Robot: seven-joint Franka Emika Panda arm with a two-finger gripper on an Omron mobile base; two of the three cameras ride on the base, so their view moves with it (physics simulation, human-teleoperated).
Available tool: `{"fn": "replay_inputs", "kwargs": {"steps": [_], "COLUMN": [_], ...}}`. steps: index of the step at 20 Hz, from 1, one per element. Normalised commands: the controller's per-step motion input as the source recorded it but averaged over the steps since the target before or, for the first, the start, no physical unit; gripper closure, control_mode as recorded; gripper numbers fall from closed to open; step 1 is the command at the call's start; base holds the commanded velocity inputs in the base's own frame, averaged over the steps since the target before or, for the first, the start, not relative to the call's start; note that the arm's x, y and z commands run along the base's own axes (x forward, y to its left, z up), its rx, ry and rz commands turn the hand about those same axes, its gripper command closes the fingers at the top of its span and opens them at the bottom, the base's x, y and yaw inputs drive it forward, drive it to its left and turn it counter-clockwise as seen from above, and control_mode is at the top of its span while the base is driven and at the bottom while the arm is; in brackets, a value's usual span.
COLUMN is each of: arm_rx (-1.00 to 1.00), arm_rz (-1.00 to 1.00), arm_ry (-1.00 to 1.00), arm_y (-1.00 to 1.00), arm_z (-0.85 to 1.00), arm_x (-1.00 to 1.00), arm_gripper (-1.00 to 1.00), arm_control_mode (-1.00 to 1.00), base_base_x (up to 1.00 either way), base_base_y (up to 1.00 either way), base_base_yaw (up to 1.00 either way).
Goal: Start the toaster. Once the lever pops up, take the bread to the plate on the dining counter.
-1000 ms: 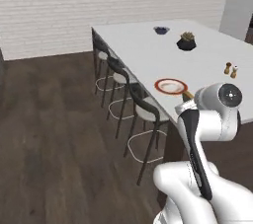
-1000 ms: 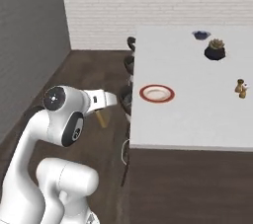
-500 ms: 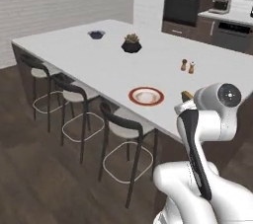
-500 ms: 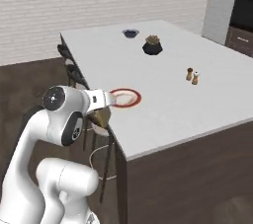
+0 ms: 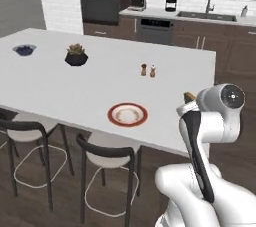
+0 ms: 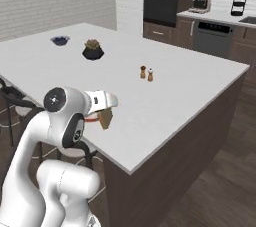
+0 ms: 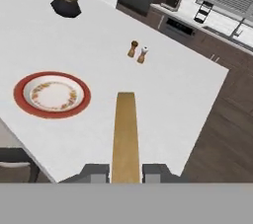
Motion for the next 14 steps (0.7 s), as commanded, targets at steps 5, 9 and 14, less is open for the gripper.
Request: {"fn": "replay_inputs", "kwargs": {"steps": [5,9,14], "arm_rx": [-0.02,-0.01,0.01], "arm_rz": [-0.57,-0.42,-0.24], "arm_ry": [-0.15,-0.08,-0.02], "arm_y": [0.68,0.54,0.44], "arm_z": [-0.10,-0.04,0.03], "arm_x": [0.37,0.39,0.43], "arm_gripper": [1.00,1.00,1.00], "arm_control_mode": [-1.00,-1.00,-1.00], "base_base_x": [0.00,0.00,0.00], "base_base_y": [0.00,0.00,0.00], "base_base_yaw": [0.00,0.00,0.00]}}
